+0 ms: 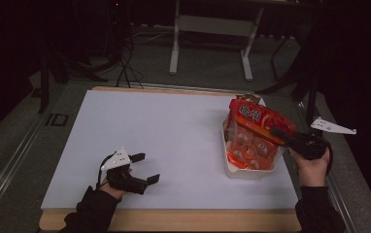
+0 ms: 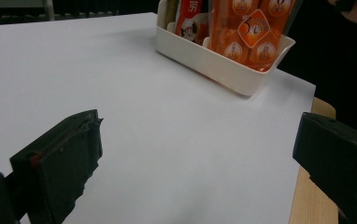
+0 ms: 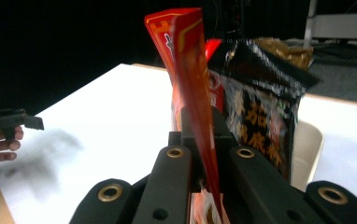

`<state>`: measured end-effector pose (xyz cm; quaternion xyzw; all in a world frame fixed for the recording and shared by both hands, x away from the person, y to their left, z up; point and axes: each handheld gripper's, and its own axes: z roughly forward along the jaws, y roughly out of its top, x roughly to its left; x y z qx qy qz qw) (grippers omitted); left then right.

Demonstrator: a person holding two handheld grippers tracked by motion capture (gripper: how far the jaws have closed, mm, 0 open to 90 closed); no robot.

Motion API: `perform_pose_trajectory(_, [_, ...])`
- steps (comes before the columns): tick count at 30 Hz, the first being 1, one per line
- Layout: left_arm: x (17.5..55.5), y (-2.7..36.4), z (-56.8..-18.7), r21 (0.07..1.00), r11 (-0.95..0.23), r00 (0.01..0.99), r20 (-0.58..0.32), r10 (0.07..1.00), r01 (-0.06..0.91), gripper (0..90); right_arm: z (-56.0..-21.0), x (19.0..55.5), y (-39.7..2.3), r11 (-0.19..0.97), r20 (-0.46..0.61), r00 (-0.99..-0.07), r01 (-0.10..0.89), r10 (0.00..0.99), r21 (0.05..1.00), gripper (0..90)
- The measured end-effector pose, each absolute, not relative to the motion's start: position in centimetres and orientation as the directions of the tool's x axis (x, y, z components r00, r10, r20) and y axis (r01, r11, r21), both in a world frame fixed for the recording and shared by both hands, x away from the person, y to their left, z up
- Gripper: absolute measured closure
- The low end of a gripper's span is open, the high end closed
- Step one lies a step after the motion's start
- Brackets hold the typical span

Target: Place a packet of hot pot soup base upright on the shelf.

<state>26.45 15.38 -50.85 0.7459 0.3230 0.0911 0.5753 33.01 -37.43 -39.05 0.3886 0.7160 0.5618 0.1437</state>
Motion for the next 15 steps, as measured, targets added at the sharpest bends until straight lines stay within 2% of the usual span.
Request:
perform_pose_trajectory(3, [26.5, 15.4, -50.9, 0.916, -0.129, 0.773, -0.238, 0.589, 0.38, 1.7, -39.9, 33.0, -37.4, 0.092, 0.23, -0.646, 0.425, 0.728, 0.901, 90.0])
perform_pose_trajectory(7, [26.5, 15.4, -50.9, 0.915, -0.13, 0.772, -0.238, 0.59, 0.381, 1.7, -40.7, 32.8, -37.6, 0.066, 0.251, -0.642, 0.427, 0.725, 0.902, 90.0])
perform_pose_trajectory(15, [26.4, 15.3, -51.1, 0.912, -0.132, 0.772, -0.244, 0.587, 0.388, 1.7, -41.6, 32.4, -37.8, 0.084, 0.24, -0.631, 0.438, 0.738, 0.895, 90.0])
